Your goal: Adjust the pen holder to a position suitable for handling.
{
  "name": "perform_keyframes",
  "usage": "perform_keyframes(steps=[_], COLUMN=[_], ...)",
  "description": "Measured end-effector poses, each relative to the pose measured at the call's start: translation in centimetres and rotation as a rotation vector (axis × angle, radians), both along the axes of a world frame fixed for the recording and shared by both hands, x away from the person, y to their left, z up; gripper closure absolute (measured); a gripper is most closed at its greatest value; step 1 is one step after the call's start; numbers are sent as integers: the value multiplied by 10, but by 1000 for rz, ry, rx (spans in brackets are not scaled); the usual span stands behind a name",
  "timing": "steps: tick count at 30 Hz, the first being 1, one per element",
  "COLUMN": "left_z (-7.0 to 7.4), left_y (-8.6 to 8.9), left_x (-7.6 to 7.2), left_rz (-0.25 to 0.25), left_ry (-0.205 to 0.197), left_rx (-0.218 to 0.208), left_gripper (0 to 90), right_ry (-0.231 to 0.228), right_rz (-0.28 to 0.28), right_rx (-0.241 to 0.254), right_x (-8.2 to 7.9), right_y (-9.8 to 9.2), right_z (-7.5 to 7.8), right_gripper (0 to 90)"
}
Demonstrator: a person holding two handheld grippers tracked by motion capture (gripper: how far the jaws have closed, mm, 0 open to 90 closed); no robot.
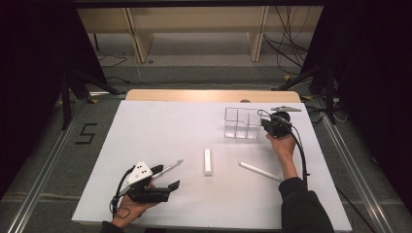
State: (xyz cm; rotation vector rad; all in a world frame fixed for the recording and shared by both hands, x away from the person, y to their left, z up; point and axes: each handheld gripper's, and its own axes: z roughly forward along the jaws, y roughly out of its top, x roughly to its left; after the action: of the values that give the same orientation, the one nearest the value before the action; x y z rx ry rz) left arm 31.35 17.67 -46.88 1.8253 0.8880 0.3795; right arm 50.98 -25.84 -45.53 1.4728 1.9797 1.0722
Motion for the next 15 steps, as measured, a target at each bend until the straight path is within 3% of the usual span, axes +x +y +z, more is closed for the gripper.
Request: perform_keyframes(steps=[15], left_z=[0], left_y=[0], left_x=[0], left_rz=[3], left_ry=[0], left_rx=[4], left_gripper=[155], right_ry=[-5], right_rz=[29], right_rx=[-3], right_x=[7], right_y=[30], right_z=[0], right_gripper=[900])
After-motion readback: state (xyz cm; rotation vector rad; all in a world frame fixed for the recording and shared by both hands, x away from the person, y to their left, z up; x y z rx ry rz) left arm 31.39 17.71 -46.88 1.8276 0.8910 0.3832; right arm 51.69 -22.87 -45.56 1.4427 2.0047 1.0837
